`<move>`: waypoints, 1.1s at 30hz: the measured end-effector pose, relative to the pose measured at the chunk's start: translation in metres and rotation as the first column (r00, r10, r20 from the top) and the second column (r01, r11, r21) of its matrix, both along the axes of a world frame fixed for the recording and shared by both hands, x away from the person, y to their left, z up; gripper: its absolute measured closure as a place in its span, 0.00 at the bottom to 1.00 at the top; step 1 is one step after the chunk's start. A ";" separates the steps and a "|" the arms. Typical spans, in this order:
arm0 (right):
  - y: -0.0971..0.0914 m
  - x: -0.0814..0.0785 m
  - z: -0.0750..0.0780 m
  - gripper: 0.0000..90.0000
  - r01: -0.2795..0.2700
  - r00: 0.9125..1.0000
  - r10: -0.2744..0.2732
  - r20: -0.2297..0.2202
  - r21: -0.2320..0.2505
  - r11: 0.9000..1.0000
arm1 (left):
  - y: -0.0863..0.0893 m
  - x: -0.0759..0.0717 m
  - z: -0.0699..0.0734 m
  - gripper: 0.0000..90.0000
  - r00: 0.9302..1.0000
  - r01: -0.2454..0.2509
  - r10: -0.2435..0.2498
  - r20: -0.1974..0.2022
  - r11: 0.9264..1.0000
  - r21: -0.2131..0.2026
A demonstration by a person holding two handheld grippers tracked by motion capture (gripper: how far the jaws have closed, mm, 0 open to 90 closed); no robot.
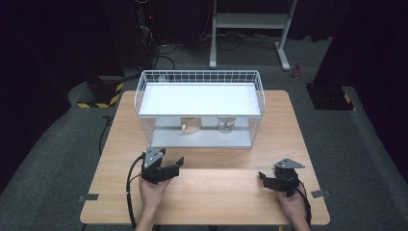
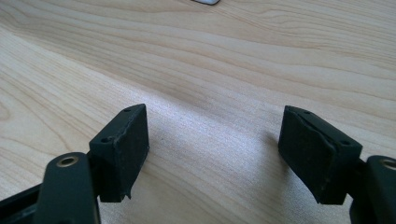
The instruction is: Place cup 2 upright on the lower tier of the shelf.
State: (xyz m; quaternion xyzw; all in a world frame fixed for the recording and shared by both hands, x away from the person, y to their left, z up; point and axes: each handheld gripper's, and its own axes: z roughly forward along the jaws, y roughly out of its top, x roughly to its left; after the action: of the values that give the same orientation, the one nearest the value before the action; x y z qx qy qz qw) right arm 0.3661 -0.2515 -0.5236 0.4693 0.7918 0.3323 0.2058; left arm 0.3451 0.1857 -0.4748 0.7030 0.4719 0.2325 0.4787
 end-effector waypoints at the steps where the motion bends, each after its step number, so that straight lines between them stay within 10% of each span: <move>1: 0.000 0.000 0.000 0.27 0.000 1.000 0.000 0.000 0.000 1.000 | 0.001 0.000 0.000 0.24 1.000 0.004 -0.004 -0.001 1.000 -0.002; 21: 0.000 0.000 0.000 0.27 0.000 1.000 0.000 0.000 0.000 1.000 | 0.018 -0.015 -0.023 0.24 0.998 -0.048 0.051 -0.045 0.997 0.066; 33: 0.000 0.000 0.000 0.27 0.000 1.000 0.000 0.000 0.000 1.000 | 0.019 -0.013 -0.044 0.25 0.988 -0.101 0.120 -0.099 0.978 0.181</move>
State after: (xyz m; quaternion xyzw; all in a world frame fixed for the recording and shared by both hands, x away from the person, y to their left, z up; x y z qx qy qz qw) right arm 0.3661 -0.2515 -0.5236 0.4694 0.7917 0.3323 0.2058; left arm 0.3322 0.2049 -0.5183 0.7268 0.5134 0.2607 0.3745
